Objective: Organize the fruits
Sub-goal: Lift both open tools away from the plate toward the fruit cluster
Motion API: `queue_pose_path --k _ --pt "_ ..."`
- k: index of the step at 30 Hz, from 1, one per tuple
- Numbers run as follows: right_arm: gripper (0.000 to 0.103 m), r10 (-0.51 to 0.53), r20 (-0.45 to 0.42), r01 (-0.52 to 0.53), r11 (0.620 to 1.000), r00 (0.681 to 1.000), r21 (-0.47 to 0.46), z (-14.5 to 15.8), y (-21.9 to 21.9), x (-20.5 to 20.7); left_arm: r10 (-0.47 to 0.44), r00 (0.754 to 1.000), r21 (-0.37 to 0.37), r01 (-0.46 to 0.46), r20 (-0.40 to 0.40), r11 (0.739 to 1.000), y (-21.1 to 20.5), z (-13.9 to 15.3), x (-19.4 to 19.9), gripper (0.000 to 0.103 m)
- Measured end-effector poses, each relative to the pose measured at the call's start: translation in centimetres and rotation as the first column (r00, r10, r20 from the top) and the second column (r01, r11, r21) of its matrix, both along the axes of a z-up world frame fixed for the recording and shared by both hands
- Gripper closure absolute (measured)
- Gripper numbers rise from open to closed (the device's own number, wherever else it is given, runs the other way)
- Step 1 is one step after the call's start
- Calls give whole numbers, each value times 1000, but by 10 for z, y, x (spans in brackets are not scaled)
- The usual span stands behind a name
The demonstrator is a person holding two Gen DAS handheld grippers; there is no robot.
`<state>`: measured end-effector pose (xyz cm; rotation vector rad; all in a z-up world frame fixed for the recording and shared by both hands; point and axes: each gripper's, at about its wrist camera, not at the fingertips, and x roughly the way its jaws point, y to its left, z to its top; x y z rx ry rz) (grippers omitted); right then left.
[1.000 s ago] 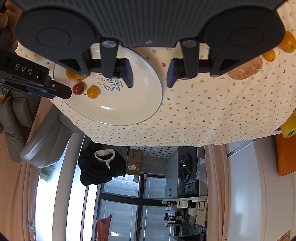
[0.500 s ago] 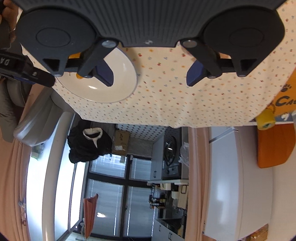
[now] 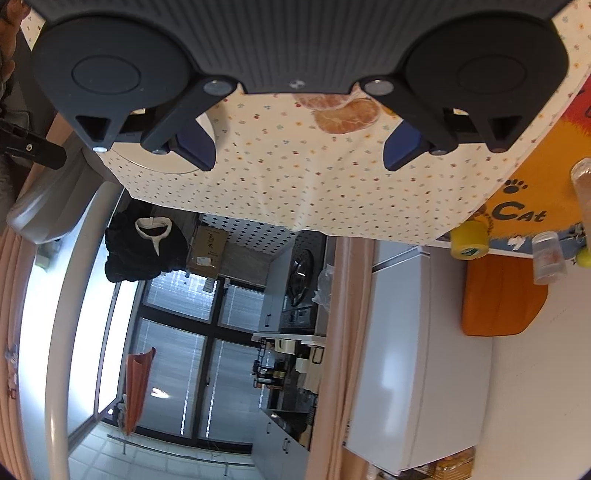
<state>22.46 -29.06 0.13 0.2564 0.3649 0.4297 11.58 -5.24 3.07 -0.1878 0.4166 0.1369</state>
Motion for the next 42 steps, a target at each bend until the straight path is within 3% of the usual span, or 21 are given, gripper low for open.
queue_pose_path --k 8,21,42 --pt "0 79 -12 -80 997 997 -14 5 28 -2 52 999 -56 -52 11 997 35 1 -23 7" --pt "0 168 -62 -173 981 984 -89 1 75 -11 157 988 -66 -157 -15 985 75 -5 -53 7" --pt "0 252 -166 -272 955 953 -117 -24 116 -7 166 981 -110 -177 -96 978 105 -41 -55 7"
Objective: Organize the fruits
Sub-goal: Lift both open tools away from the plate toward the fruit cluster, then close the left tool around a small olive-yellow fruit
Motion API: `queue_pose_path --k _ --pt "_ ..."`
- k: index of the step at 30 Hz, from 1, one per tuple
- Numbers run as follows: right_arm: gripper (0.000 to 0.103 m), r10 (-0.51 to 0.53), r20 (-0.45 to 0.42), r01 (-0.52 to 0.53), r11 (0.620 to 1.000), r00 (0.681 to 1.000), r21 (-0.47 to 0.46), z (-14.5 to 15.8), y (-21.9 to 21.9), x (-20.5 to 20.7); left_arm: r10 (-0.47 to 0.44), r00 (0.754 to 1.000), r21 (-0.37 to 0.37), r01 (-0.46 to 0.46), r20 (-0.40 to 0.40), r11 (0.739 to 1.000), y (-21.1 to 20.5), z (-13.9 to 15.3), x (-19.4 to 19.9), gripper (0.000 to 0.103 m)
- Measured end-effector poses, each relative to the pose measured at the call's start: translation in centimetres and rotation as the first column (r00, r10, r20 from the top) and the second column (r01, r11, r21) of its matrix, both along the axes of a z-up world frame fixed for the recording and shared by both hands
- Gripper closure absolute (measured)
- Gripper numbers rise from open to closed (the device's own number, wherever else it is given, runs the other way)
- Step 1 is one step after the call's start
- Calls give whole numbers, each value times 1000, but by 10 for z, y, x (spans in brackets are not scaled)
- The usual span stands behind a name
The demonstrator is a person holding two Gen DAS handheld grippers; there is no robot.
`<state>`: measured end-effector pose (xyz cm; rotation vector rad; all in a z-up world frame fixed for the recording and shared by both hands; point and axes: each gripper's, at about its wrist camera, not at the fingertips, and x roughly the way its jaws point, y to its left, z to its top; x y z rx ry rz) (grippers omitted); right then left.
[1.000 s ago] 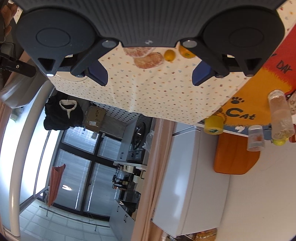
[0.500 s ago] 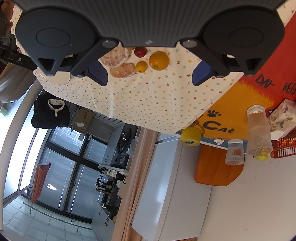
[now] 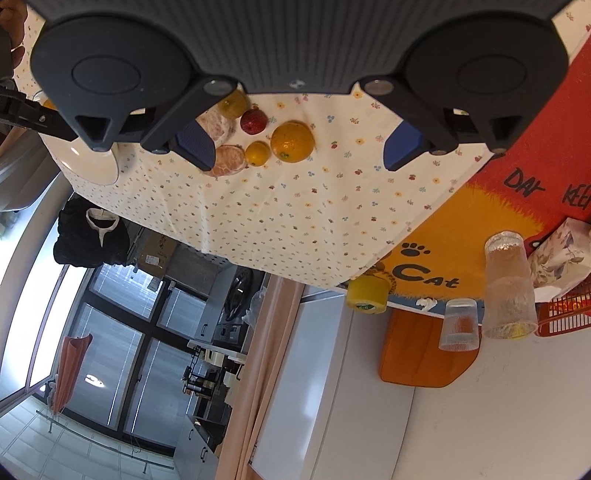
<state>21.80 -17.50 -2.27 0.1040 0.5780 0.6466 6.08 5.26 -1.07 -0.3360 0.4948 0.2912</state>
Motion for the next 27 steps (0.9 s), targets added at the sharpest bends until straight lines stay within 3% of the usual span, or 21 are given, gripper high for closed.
queue_pose_path --k 16,23,27 --pt "0 91 -36 -94 993 995 -70 -19 26 21 -18 999 -17 18 -40 1000 -10 -28 20 10" --pt "0 113 -38 -116 990 993 -82 -25 29 25 -53 996 -27 51 -67 998 -23 -36 34 34" --pt "0 122 -34 -125 988 992 -96 -27 33 27 -74 994 -33 71 -79 997 -30 -41 40 39"
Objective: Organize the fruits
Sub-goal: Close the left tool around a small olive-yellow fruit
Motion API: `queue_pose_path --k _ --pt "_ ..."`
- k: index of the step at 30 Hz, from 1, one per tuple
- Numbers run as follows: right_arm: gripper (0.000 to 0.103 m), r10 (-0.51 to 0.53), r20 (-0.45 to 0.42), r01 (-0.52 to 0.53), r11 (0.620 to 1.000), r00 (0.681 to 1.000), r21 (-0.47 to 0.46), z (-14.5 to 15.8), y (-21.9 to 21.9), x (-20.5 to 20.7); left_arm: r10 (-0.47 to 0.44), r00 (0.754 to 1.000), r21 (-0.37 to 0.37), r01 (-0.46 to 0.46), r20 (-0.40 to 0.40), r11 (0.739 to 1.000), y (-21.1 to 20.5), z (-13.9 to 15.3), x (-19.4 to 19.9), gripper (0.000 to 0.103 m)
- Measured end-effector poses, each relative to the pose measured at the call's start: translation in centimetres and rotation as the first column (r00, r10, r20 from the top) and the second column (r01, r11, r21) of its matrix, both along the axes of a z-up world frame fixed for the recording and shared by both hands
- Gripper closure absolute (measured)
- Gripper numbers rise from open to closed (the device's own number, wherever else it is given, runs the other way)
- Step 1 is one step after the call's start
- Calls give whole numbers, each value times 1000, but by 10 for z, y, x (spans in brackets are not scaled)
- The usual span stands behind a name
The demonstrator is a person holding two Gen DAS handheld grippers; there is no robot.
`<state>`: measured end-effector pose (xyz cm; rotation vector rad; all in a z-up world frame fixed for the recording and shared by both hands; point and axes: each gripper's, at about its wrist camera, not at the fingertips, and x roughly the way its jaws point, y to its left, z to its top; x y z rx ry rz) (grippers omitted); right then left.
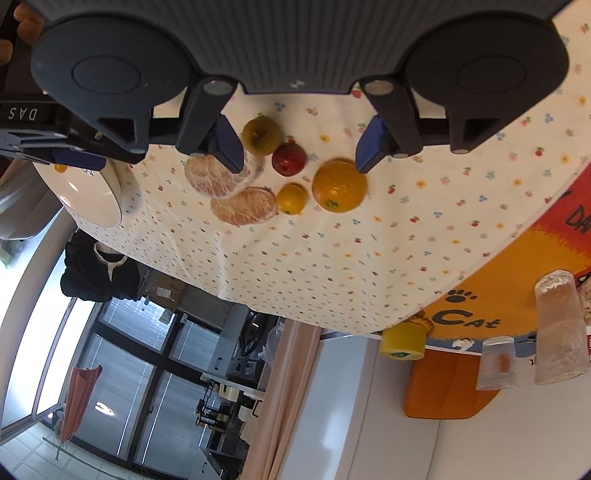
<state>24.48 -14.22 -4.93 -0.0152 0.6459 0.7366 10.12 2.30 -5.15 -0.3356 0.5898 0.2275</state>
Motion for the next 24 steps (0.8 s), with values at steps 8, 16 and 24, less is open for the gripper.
queue_pose_path --k 8,16,24 --pt "1 25 39 -23 998 999 -51 1 11 2 3 1000 -27 -3 -17 1000 -8 -8 11 49" --pt "1 41 20 -40 998 999 -46 -3 12 7 -22 999 -57 20 -38 998 -12 -19 21 70" --pt "1 77 15 -76 996 997 -50 -4 24 7 -17 999 -68 15 -29 998 -7 -16 17 80"
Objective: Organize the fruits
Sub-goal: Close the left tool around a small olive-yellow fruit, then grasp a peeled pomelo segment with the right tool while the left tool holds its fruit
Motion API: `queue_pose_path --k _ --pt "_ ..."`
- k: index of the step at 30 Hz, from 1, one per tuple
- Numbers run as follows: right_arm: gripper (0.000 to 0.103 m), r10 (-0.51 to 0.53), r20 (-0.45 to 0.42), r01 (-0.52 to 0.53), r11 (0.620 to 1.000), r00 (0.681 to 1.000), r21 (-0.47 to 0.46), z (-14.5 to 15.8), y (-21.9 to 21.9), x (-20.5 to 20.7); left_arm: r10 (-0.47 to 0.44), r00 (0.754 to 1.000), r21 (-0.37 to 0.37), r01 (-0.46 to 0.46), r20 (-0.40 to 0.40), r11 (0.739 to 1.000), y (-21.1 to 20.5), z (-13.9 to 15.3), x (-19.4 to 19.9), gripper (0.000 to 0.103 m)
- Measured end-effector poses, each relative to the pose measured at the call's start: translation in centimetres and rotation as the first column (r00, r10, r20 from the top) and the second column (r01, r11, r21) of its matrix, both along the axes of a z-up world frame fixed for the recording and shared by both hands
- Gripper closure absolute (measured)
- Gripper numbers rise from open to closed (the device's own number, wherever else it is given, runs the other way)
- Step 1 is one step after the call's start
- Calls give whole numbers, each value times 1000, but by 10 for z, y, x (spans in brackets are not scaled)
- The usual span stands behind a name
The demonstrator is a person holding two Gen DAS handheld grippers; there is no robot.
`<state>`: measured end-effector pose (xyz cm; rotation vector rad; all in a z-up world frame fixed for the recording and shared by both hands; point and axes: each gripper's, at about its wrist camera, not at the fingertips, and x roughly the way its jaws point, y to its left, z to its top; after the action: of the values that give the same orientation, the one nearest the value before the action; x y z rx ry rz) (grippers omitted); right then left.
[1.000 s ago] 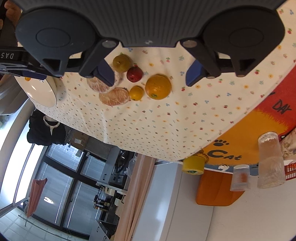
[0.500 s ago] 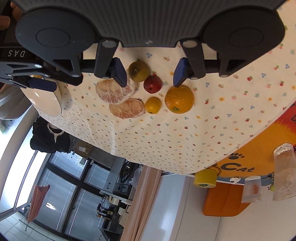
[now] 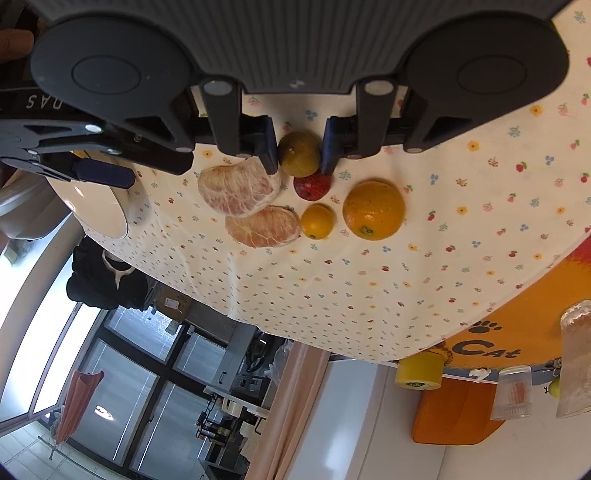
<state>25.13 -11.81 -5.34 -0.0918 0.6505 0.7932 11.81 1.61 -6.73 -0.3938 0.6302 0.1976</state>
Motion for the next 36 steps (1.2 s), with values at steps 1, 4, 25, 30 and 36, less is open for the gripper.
queue_pose_path --k 1,4,25,30,36 --pt "1 5 -1 -5 1000 1000 -3 0 2 0 5 1000 2 -5 3 1000 1 1 -1 80" --pt "1 26 -2 -26 1000 1000 -14 -1 9 0 18 1000 4 -18 11 1000 6 4 -6 80" --pt "0 126 9 -124 985 992 -120 -16 56 5 116 993 16 -116 13 993 43 9 -30 80" --pt "0 132 14 -128 980 991 -153 -21 64 12 125 992 19 -126 13 992 47 9 -33 80" --pt "12 113 18 -109 981 993 -160 -22 66 16 138 990 19 -138 13 990 52 10 -37 80"
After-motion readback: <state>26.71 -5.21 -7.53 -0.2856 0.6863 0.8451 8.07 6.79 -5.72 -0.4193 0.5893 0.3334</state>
